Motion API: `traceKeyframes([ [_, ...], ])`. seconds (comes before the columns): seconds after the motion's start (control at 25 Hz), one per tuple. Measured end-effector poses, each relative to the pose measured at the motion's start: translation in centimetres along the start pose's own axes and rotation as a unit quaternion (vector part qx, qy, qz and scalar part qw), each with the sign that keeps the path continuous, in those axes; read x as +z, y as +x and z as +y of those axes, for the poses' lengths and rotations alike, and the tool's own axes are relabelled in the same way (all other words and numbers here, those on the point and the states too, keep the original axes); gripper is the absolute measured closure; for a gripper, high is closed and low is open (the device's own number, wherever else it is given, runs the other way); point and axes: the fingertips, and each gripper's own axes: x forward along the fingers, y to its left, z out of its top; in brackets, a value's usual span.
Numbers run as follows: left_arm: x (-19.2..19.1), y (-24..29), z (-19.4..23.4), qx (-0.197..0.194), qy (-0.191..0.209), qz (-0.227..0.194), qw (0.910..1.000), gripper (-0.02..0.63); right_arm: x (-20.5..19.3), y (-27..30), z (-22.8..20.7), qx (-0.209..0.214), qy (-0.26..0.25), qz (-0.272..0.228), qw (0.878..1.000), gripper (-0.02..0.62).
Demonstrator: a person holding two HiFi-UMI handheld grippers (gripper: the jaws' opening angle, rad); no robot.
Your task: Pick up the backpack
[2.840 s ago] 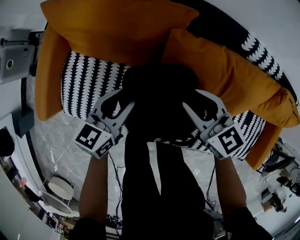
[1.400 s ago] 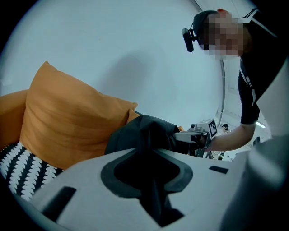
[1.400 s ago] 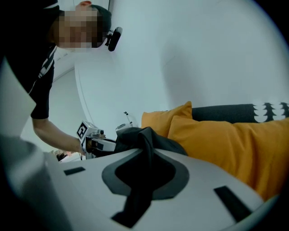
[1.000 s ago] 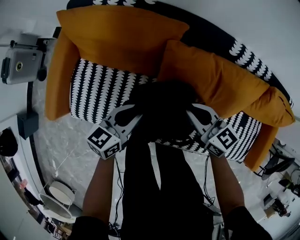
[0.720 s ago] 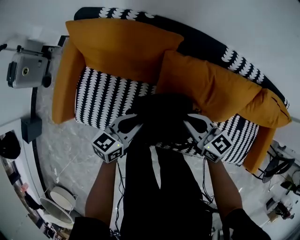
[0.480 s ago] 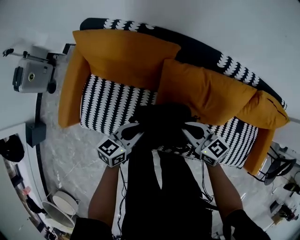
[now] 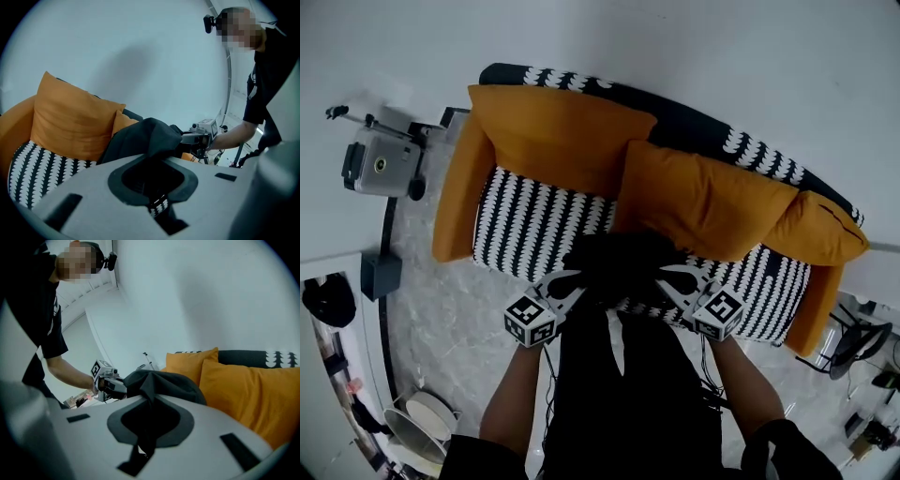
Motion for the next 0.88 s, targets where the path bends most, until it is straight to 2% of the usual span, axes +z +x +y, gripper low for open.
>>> traceKeyframes([
  [0.32,2.0,-2.1,-1.3,0.010,-0.002,-0.022,0.9997,0.558,1.9,-0.4,1.7,0.010,-0.002,0.008,1.000,0.566],
  [0.64,8.7,-3.5,-2.3,0.006,0.046,-0.052,0.9976,0.560,7.8,-1.3,2.1,0.005,-0.020,-0.029,0.999,0.566],
  [0.88,13.5,-5.1,-3.8,-0.002,0.084,-0.066,0.9943,0.563,13.0,-2.4,3.1,0.010,-0.074,-0.044,0.996,0.566],
])
